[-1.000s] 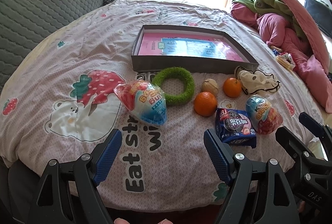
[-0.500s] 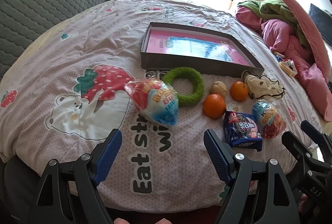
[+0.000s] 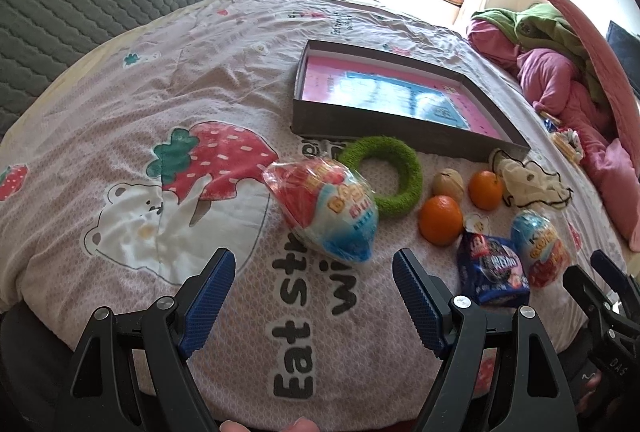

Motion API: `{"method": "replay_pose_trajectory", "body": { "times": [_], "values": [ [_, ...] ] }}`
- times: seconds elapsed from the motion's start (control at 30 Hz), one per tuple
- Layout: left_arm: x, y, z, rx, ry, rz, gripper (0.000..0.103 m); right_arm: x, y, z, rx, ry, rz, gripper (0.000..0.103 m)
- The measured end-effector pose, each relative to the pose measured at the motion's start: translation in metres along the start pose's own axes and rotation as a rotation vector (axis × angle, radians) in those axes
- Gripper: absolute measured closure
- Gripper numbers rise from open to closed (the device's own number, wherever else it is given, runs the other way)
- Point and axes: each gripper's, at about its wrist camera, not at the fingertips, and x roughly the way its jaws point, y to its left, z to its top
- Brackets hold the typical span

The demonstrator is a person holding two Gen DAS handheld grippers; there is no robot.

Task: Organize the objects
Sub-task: 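Reach both grippers toward the wrapped toy eggs on the sheet, then grasp the blue-wrapped egg with the left gripper while the right grasps the red-wrapped egg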

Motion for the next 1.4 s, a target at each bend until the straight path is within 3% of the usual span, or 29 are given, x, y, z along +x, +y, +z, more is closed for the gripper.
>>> {"method": "replay_pose_trajectory", "body": {
  "times": [0.3,0.83,0.97,1.2,1.3,1.4],
  "values": [
    [0.020,0.005,0.014,-0.059,0.018,-0.033,0.021,0.020,-0.008,0.003,0.020,0.025,-0.011,0.015],
    [0.048,0.006,0.028,-0.081,0.017,-0.015,0.021,0.052,-0.008,0.005,0.034,0.071,0.031,0.015],
    [0.053,0.008,0.030,-0.096,0.012,-0.017,0.021,0.056,-0.006,0.007,0.024,0.068,0.033,0.023],
    [0.057,0.007,0.031,-0.094,0.002,-0.015,0.021,0.064,-0.004,0.007,-0.004,0.074,0.044,0.050],
    [0.057,0.005,0.030,-0.080,-0.003,-0.009,0.022,0.062,-0.001,0.005,-0.018,0.057,0.043,0.052],
    [0.055,0.003,0.028,-0.065,-0.007,-0.008,0.031,0.060,-0.003,0.005,-0.014,0.052,0.053,0.052]
  ]
}}
